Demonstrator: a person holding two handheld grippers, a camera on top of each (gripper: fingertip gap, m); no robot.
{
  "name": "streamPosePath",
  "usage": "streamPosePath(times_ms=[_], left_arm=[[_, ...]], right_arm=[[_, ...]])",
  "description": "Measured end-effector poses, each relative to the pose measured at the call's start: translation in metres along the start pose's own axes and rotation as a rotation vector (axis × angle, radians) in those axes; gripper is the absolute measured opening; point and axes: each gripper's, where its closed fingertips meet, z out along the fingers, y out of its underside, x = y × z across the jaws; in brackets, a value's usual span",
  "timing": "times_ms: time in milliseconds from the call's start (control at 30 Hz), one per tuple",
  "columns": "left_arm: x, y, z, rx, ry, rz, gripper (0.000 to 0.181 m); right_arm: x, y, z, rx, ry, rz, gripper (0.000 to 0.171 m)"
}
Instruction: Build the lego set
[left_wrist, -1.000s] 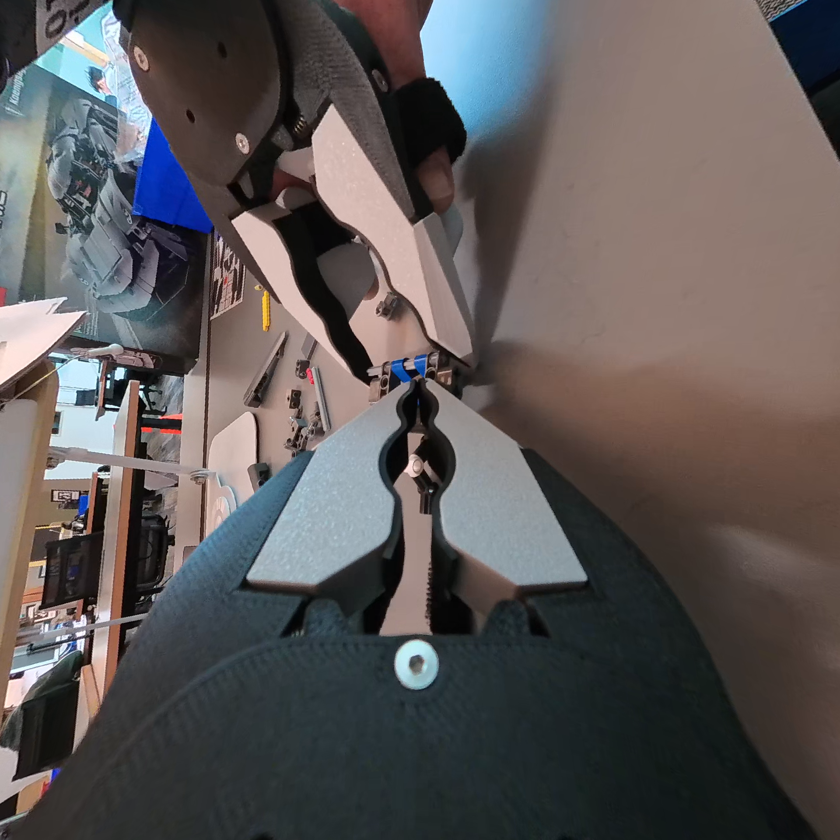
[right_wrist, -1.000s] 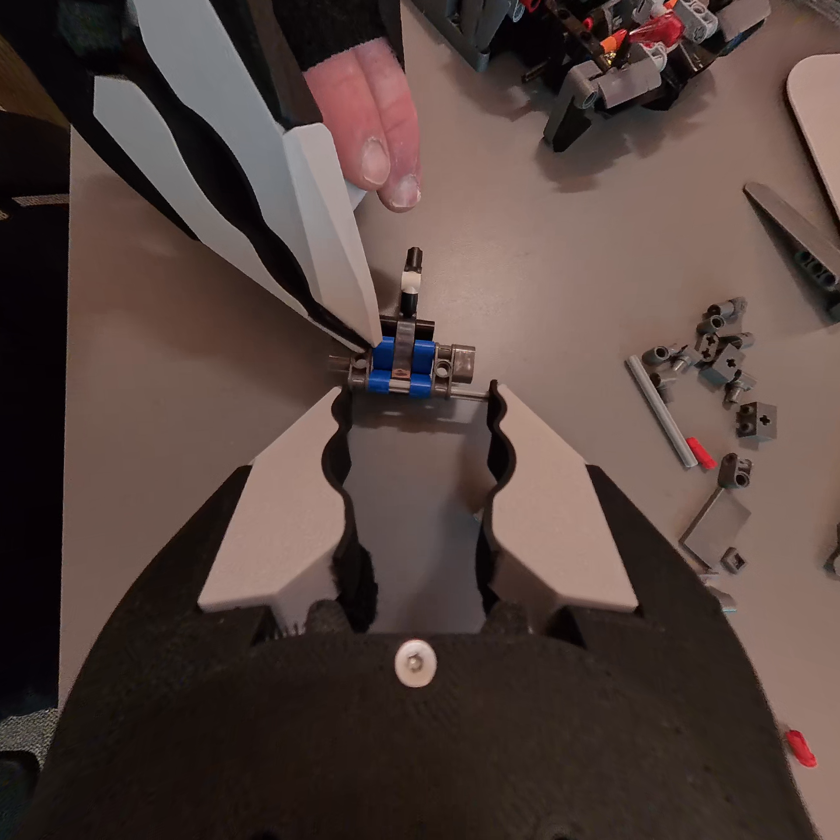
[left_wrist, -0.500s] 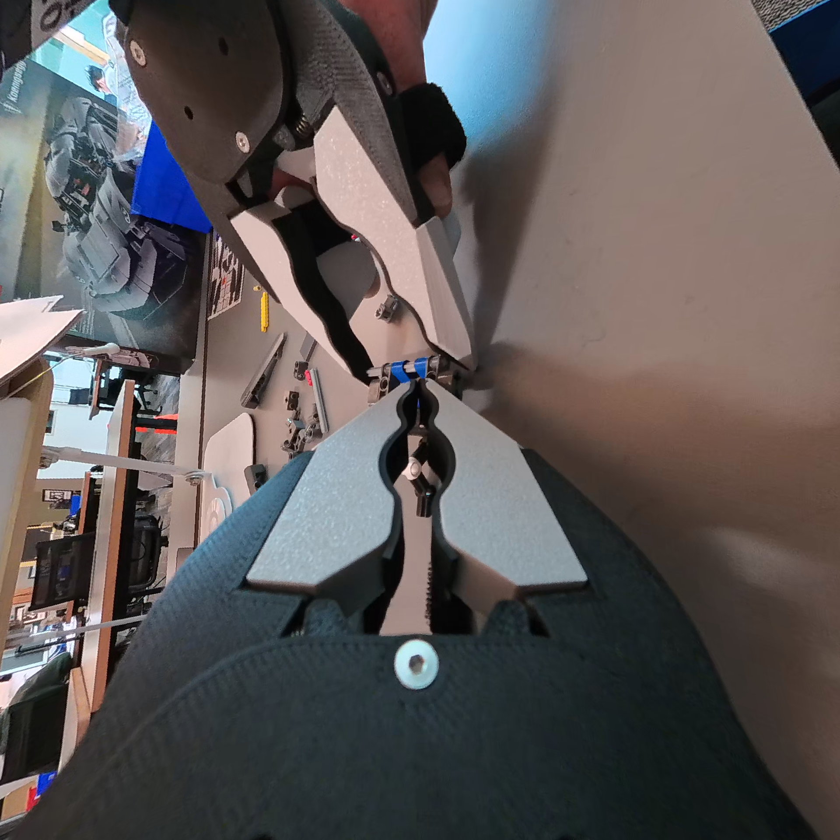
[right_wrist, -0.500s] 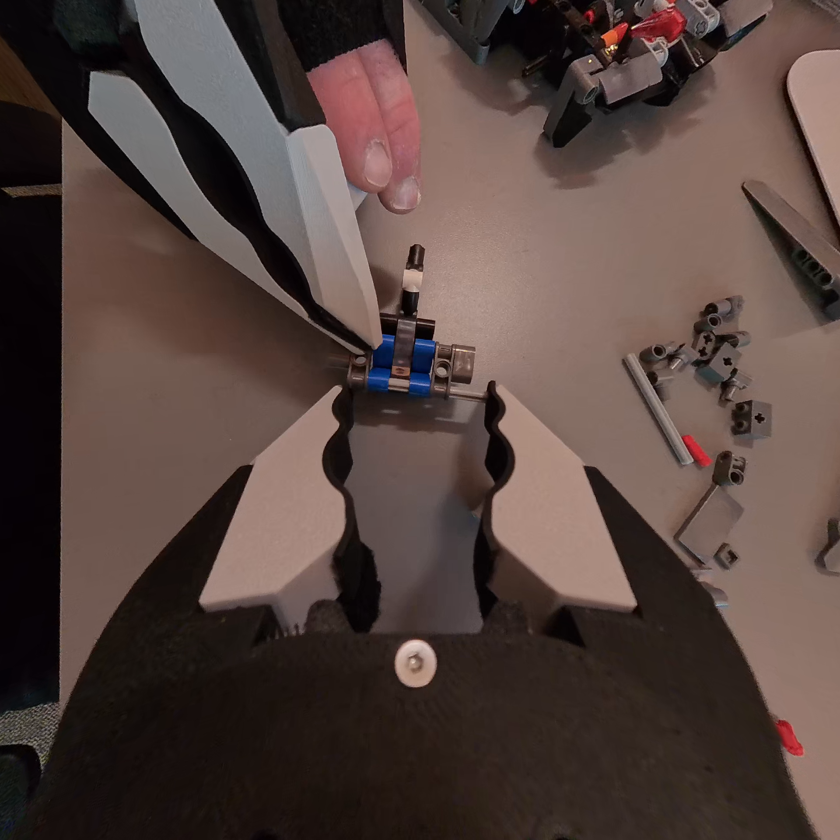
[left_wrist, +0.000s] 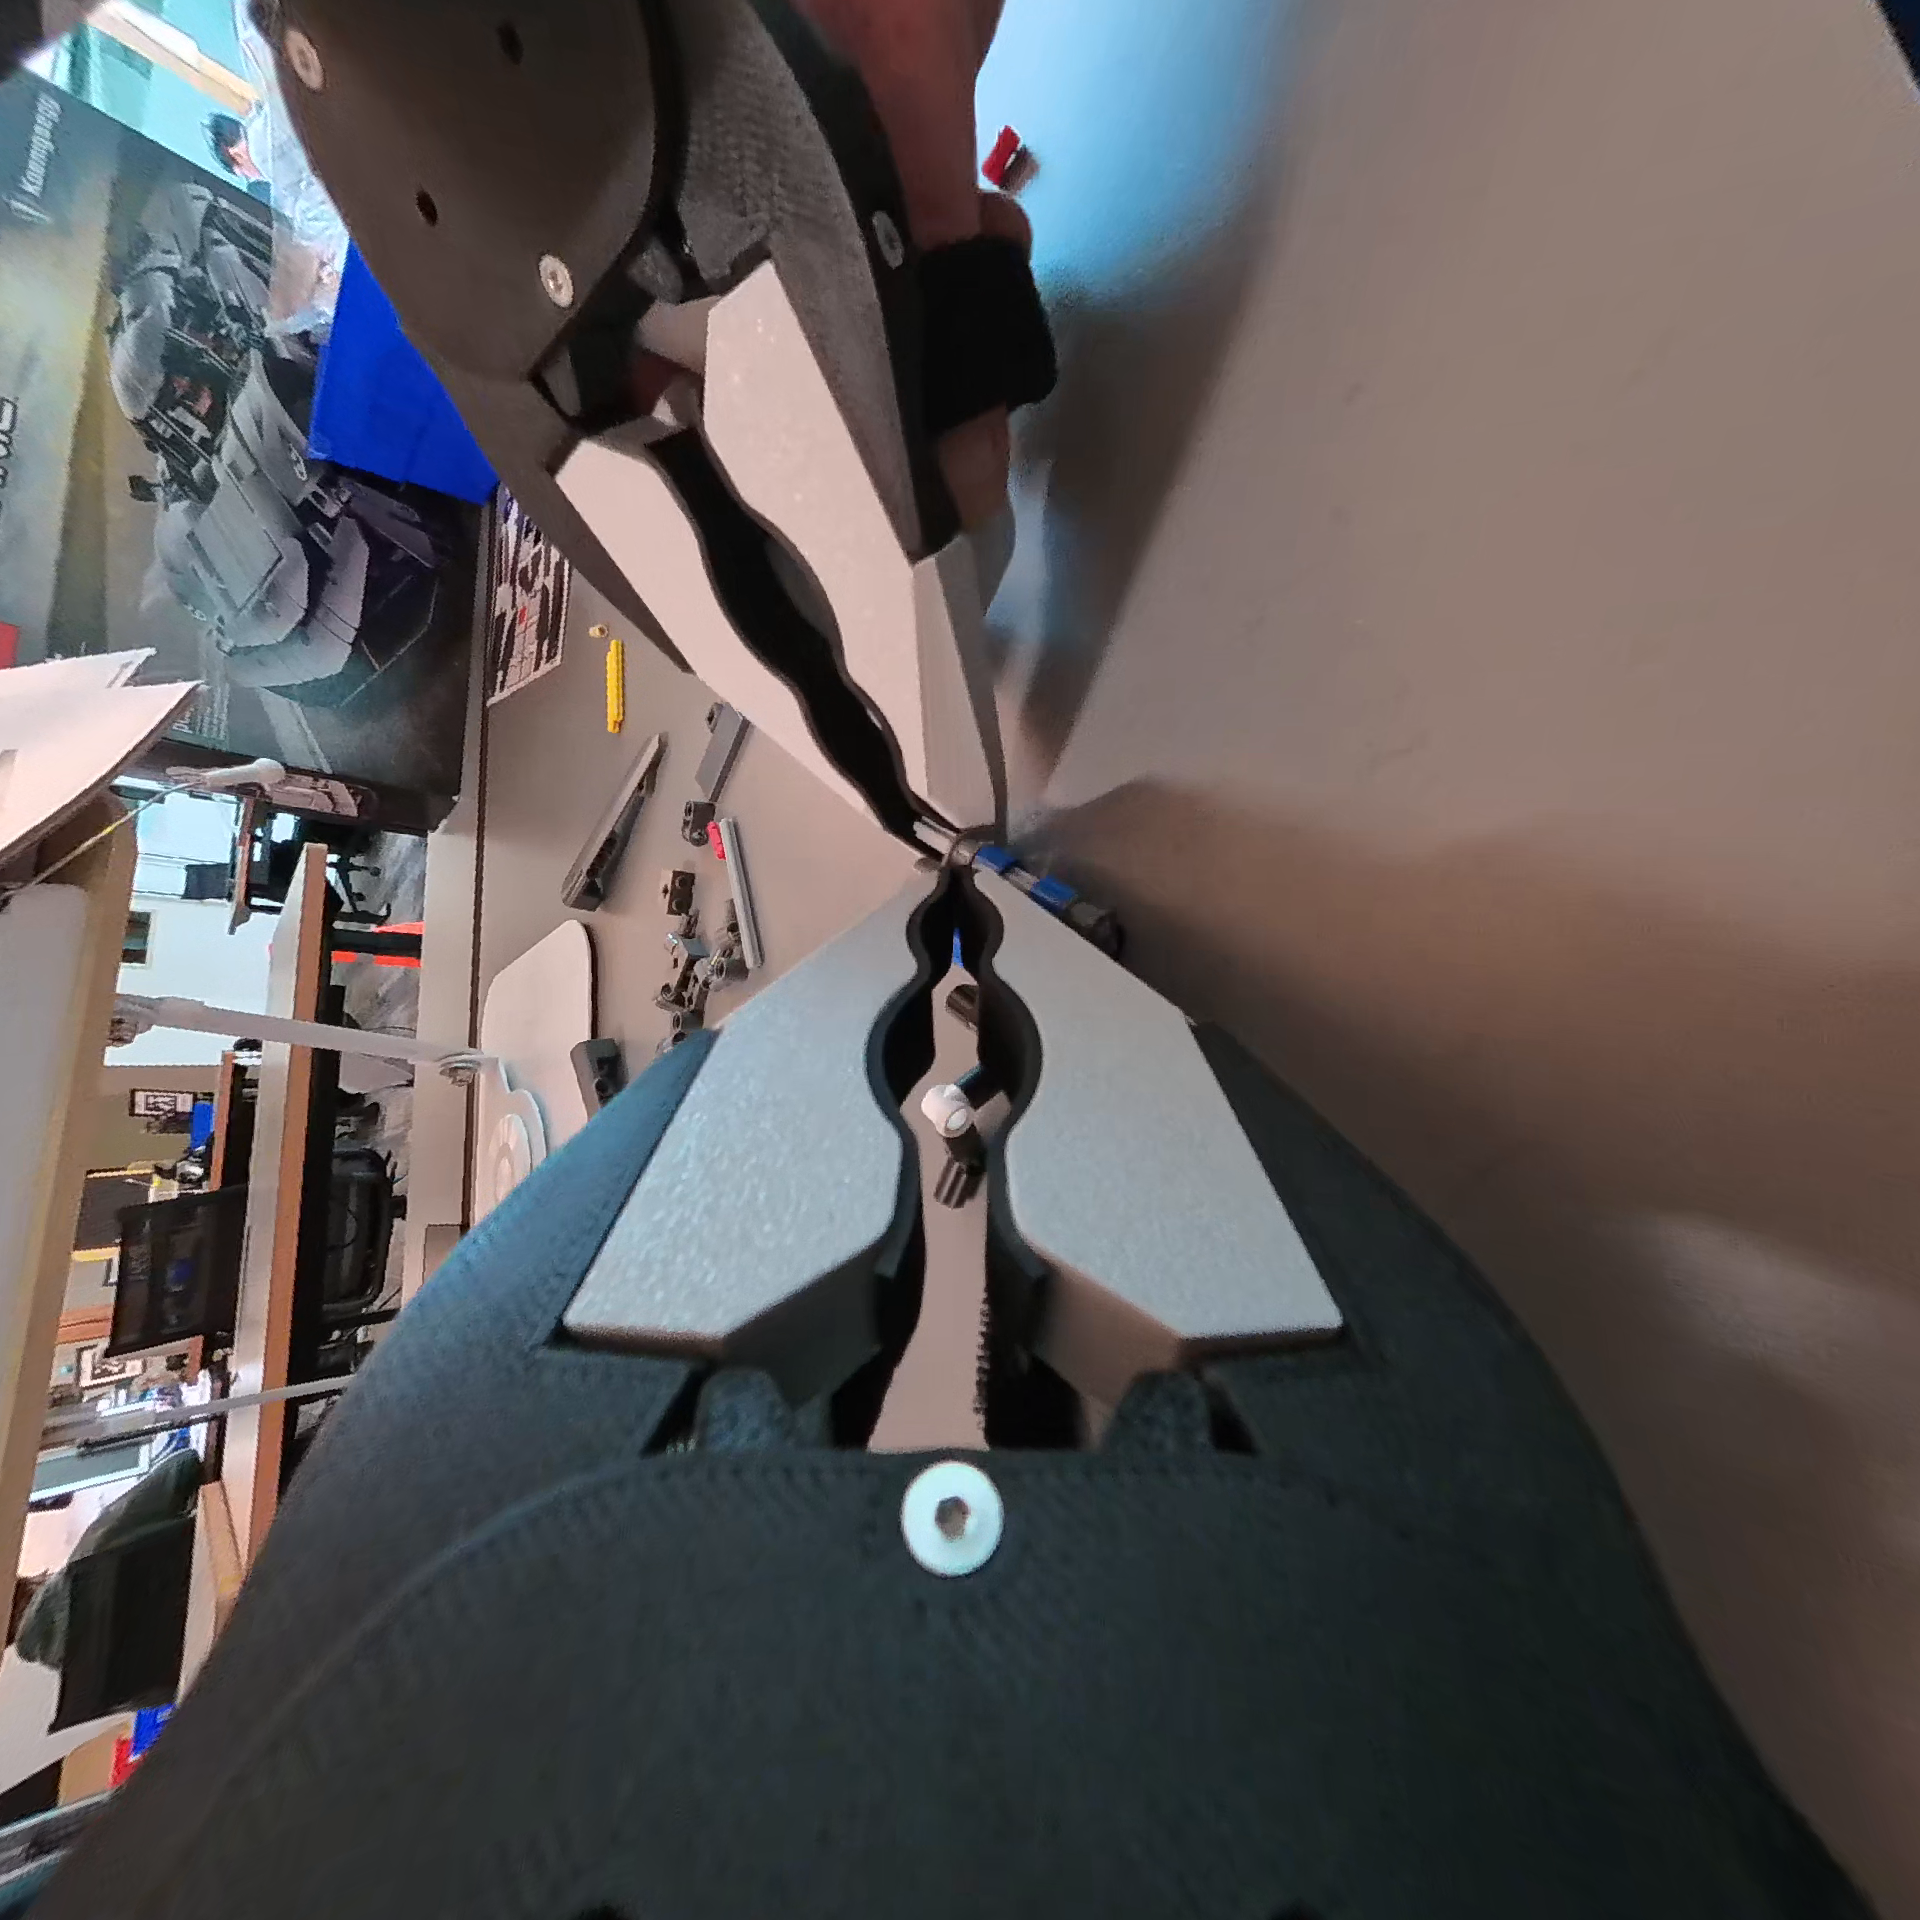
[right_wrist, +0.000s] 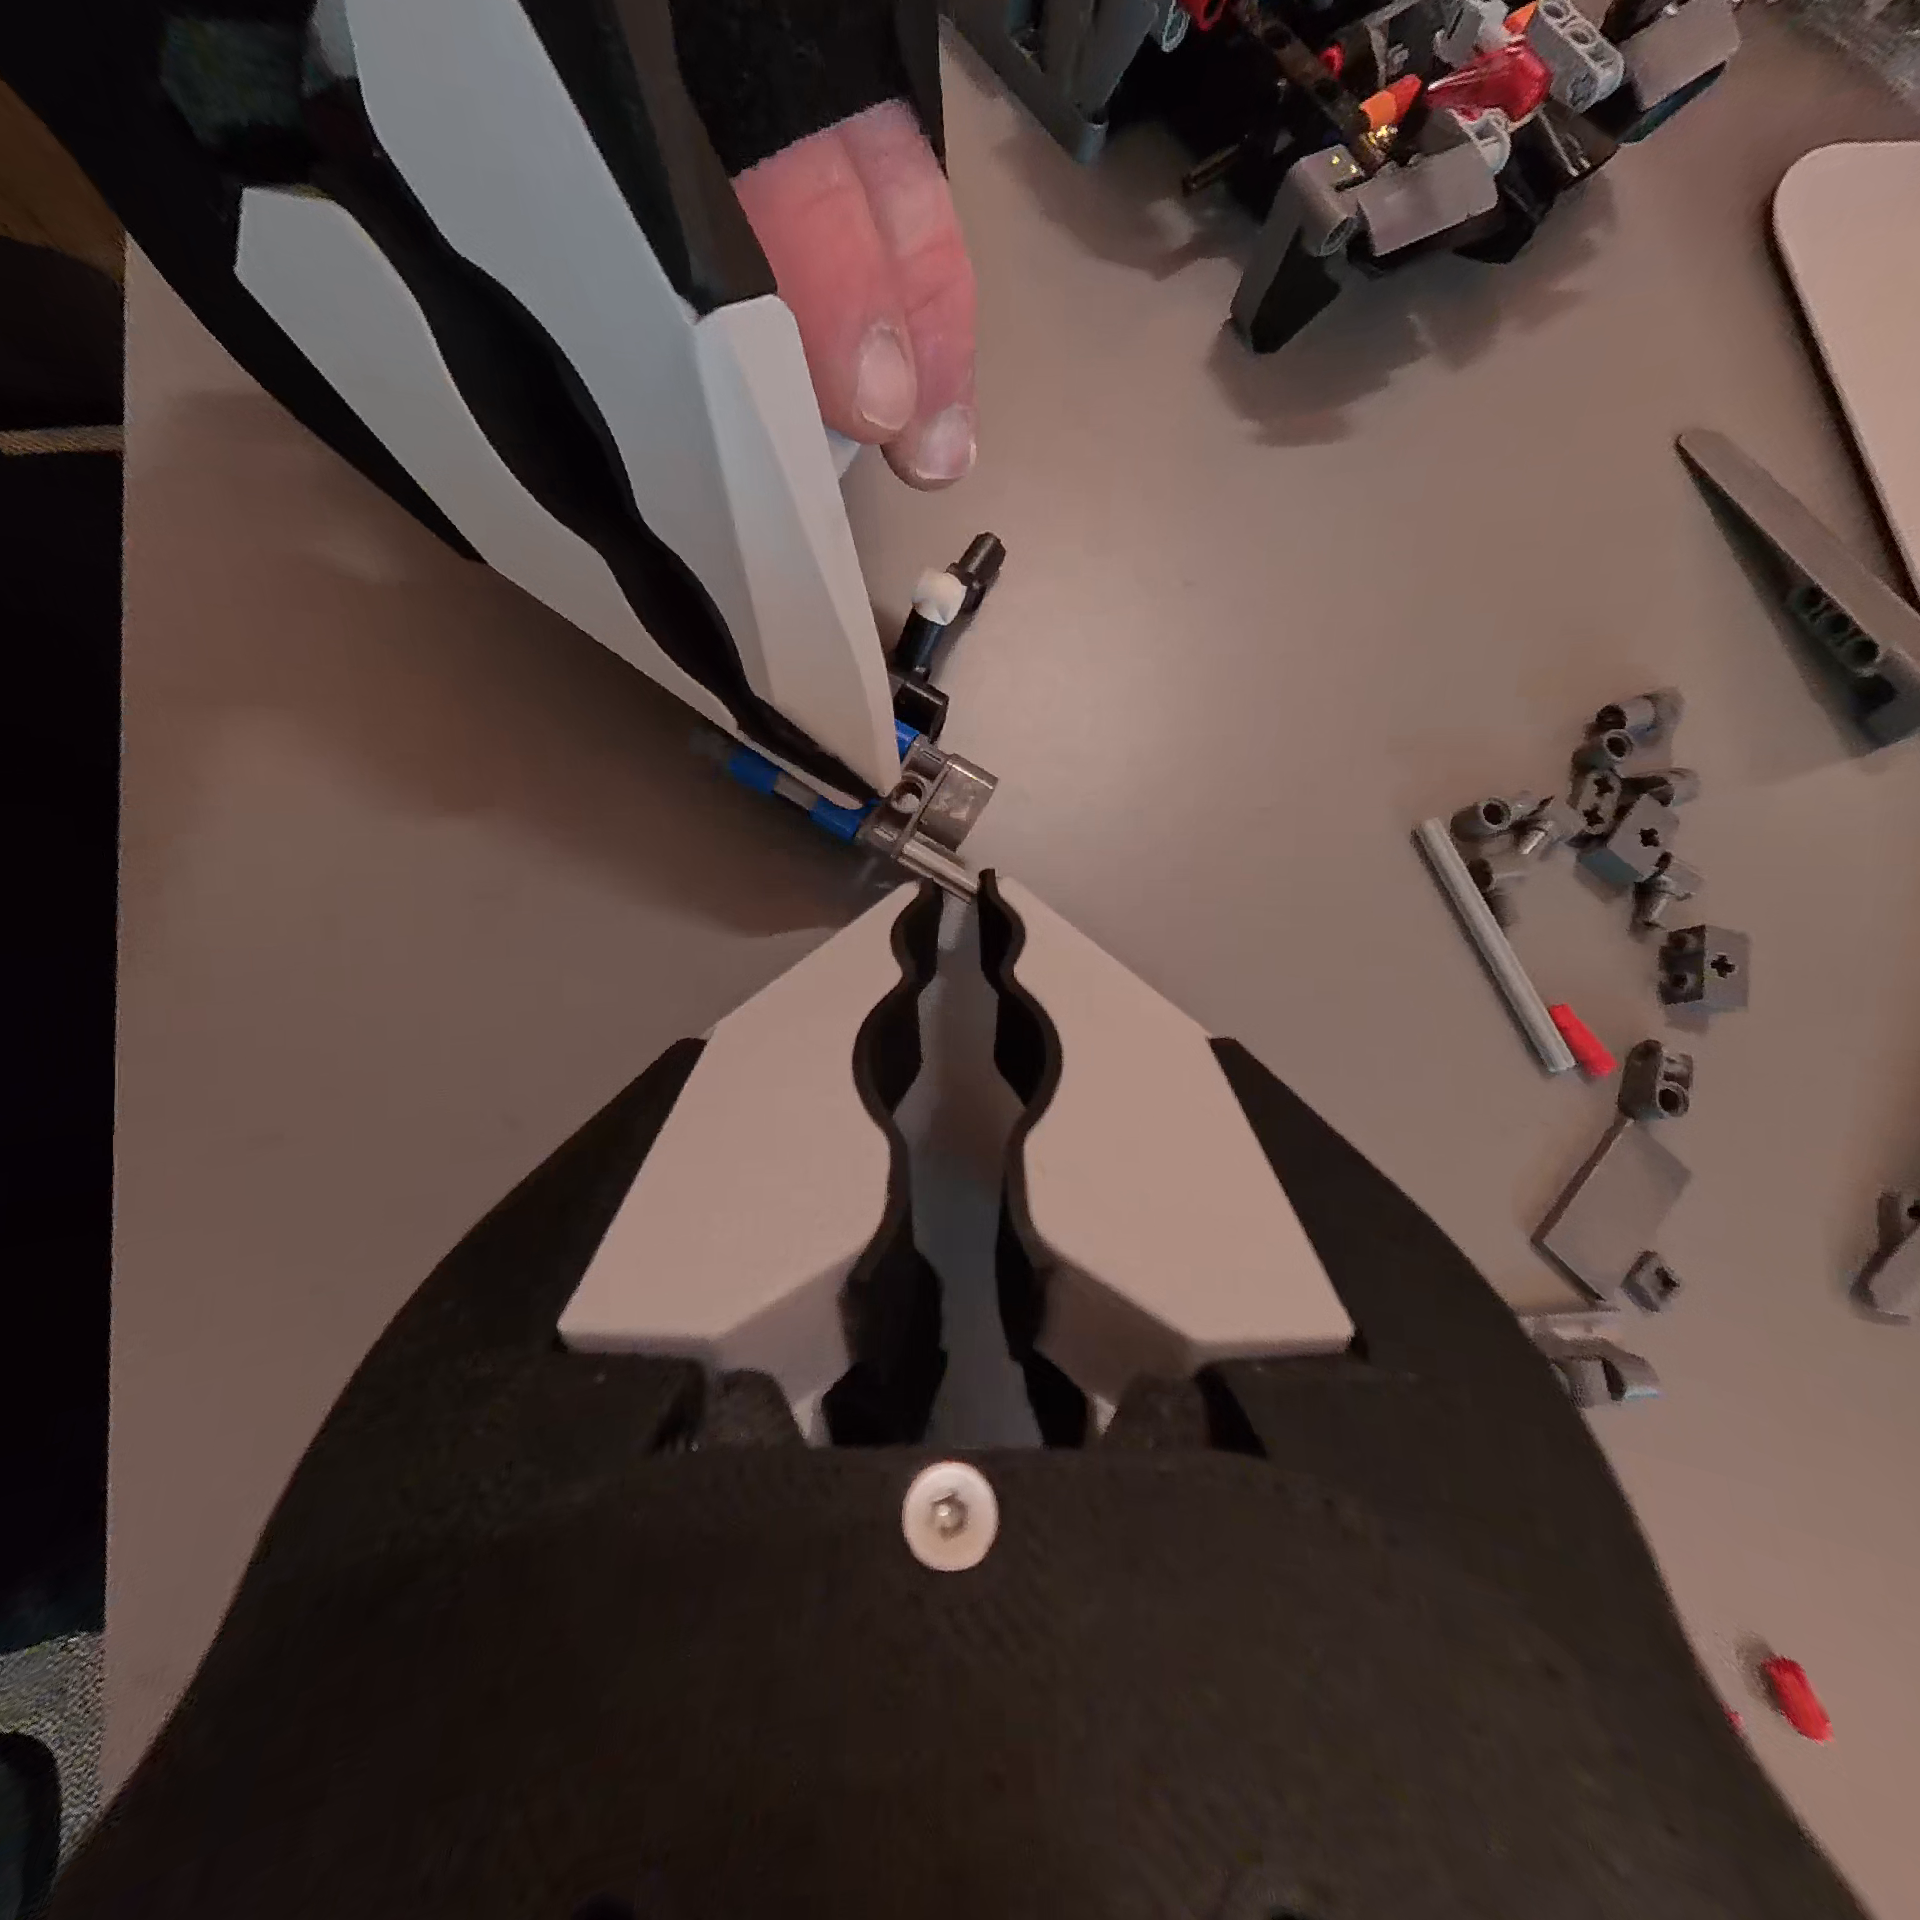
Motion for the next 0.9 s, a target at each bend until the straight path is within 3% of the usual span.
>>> streamPosePath(times_ms=[33, 300, 567, 900], left_arm=[[0.000, 0.000, 0.000, 0.002, 0.000, -0.004, 0.000], [0.000, 0.001, 0.000, 0.010, 0.009, -0.027, 0.000], [-0.005, 0.010, -0.007, 0.003, 0.040, -0.067, 0.003], [-0.005, 0.016, -0.011, -0.014, 0.065, -0.097, 0.003]], right_arm=[[0.000, 0.000, 0.000, 0.002, -0.002, 0.000, 0.004], [0.001, 0.001, 0.000, 0.002, 0.002, -0.009, 0.004], [0.002, 0.001, -0.003, 0.011, 0.007, -0.001, 0.015], [-0.013, -0.006, 0.001, -0.009, -0.011, 0.038, 0.046]])
